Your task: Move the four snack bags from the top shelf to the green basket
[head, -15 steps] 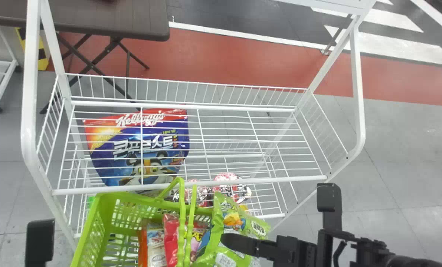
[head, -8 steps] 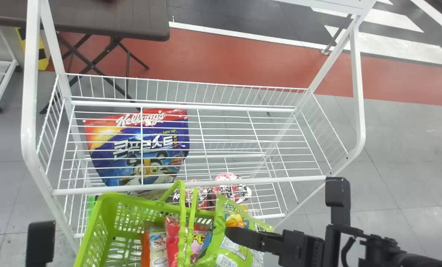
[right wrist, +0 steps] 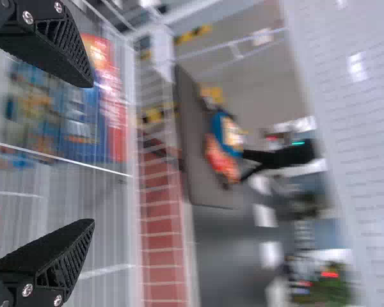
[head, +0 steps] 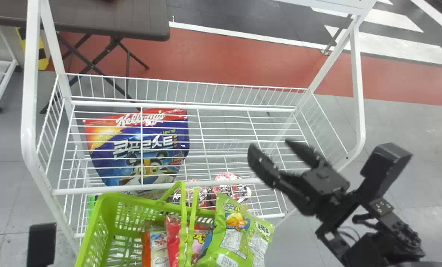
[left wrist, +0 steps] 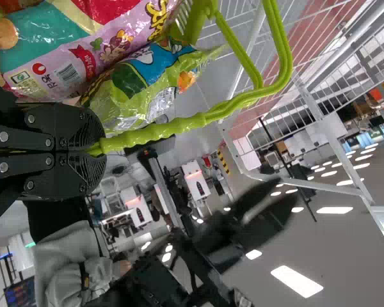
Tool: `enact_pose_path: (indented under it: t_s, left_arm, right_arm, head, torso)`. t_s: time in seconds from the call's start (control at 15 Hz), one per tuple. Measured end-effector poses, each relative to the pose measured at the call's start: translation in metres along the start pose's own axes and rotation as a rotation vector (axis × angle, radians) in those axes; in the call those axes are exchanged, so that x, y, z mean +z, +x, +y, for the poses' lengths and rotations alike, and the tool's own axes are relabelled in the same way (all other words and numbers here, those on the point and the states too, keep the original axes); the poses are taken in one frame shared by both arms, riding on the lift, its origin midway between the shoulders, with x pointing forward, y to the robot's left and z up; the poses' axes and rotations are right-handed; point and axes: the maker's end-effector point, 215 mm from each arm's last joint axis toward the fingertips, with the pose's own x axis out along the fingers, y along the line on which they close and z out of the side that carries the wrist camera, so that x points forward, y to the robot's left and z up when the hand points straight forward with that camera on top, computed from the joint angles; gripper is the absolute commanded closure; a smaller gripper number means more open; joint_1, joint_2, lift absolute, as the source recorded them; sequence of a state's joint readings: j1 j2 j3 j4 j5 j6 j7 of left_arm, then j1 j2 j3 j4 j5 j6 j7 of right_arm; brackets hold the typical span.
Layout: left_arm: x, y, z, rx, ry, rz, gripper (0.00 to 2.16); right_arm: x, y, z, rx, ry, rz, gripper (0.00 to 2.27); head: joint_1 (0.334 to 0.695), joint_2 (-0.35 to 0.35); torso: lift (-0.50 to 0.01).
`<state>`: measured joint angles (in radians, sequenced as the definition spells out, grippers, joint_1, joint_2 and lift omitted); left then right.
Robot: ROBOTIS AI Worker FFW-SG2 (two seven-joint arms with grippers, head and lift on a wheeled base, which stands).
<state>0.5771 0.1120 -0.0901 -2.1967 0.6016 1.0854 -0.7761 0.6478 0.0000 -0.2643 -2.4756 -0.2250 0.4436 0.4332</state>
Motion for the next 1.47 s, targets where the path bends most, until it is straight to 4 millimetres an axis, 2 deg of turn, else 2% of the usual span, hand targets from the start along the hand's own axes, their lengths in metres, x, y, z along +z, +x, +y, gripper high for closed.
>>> enact_pose_path:
  t_s: [0.13,0.2,0.67,1.47]
  left_arm:
    - [-0.002,0.0,0.0,-0.001,-0.005,0.001,1.36]
    - [-0.004,0.0,0.001,0.0,-0.009,0.003,1.36]
    - [-0.016,-0.005,0.007,0.013,-0.047,0.008,1.36]
    - [-0.016,-0.009,0.009,0.021,-0.055,0.007,1.36]
  right_arm:
    - [0.028,0.003,-0.001,-0.03,-0.08,-0.119,0.04]
    - [0.032,0.005,-0.001,-0.044,-0.095,-0.148,0.04]
    - [0.017,0.014,0.0,-0.079,-0.077,-0.157,0.04]
    - [0.018,0.014,-0.008,-0.103,-0.078,-0.159,0.04]
  head:
    - [0.695,-0.35]
    - [0.695,-0.35]
    - [0.695,-0.35]
    - [0.695,-0.35]
  torso:
    - [0.0]
    - [0.0]
    - [0.0]
    - [0.0]
